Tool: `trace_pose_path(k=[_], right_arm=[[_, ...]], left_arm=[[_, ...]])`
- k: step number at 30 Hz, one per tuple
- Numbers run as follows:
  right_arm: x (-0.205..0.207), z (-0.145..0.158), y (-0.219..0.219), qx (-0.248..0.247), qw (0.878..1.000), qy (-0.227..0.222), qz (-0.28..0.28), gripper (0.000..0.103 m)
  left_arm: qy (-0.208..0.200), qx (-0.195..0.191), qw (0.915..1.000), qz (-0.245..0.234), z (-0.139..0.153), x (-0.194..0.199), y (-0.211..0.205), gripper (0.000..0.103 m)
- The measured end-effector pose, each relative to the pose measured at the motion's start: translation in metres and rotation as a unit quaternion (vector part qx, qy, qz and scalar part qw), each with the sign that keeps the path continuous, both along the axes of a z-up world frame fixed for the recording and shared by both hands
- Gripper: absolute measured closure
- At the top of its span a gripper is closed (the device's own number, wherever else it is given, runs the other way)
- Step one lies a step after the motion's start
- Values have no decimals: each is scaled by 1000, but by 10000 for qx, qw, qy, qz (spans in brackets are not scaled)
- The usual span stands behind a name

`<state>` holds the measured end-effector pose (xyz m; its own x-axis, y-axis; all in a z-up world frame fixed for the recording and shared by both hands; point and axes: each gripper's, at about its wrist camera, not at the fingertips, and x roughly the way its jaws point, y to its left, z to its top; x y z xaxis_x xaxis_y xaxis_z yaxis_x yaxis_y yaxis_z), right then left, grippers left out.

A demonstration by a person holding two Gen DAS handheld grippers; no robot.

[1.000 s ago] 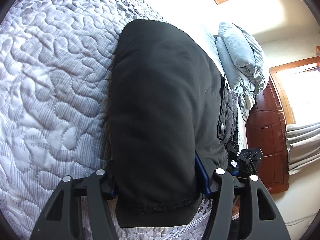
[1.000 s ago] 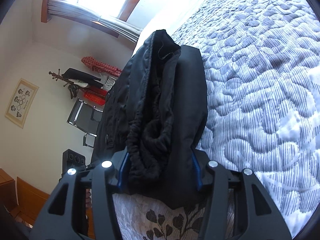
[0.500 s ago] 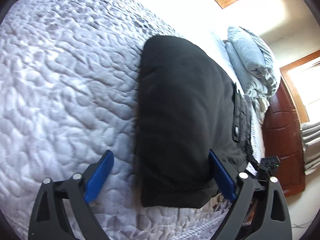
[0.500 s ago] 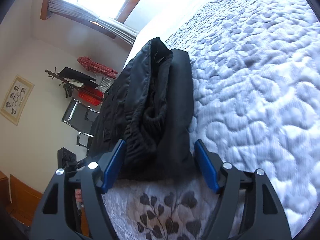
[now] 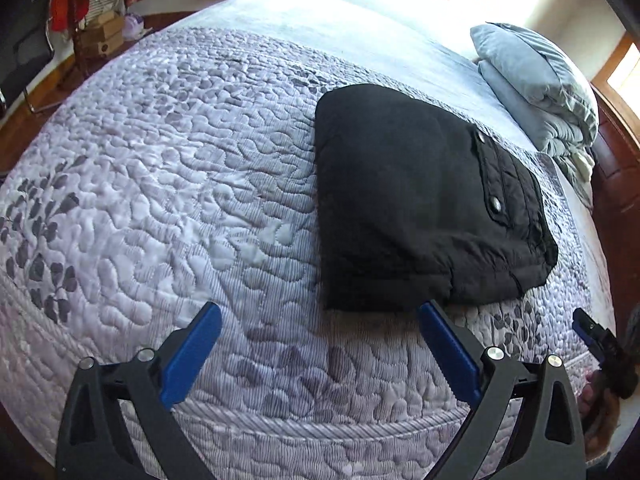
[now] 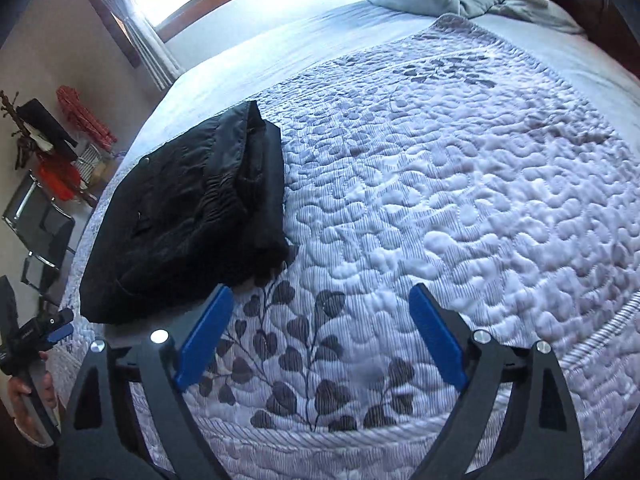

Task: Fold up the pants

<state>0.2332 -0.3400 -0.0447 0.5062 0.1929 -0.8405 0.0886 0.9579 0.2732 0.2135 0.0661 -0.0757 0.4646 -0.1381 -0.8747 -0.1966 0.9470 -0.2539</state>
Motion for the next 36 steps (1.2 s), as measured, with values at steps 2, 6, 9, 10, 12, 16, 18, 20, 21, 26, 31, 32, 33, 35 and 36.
trace_pose_path(k=[2,6,9,10,12,16,18,20,21,26,31,32,33,35,36], right_arm=[[-13,13,16,-232,9997,-17,-2,11],[-25,30,45,-501,9987,-30,89,9],[-35,46,63,-832,9964,-115,60,8],[-39,52,67,-924,9956,-167,51,6],[-47,62,72,-1005,9947,-234,8,5],[-60,73,82,-982,9949,-209,7,5],[-66,77,87,-1007,9947,-181,34,5],[-72,80,93,-1017,9947,-164,52,5],[-75,83,95,-1001,9948,-179,51,5],[-84,94,104,-1169,9930,-186,55,5],[-91,103,114,-1345,9906,-232,77,5],[-92,103,115,-1352,9905,-229,64,5],[-93,104,116,-1342,9907,-219,57,5],[-94,106,118,-1293,9914,-191,69,5],[-94,107,119,-1280,9916,-192,76,5]], left_arm=[[-20,141,9999,-94,10,-10,-12,4],[-129,330,9990,-267,29,-27,-28,4],[-231,448,9982,-320,41,-40,-37,4],[-281,437,9981,-331,47,-46,-39,4],[-358,401,9981,-318,54,-54,-42,4],[-465,375,9977,-320,69,-70,-47,4],[-518,421,9971,-352,76,-77,-51,4],[-564,517,9962,-425,83,-83,-56,4],[-584,571,9956,-453,85,-85,-58,4],[-718,803,9927,-543,97,-96,-67,4],[-821,889,9908,-609,105,-102,-73,4],[-839,905,9905,-613,107,-103,-74,4],[-855,913,9902,-619,108,-104,-75,4],[-863,920,9902,-608,110,-106,-75,4],[-876,934,9900,-594,111,-106,-75,4]])
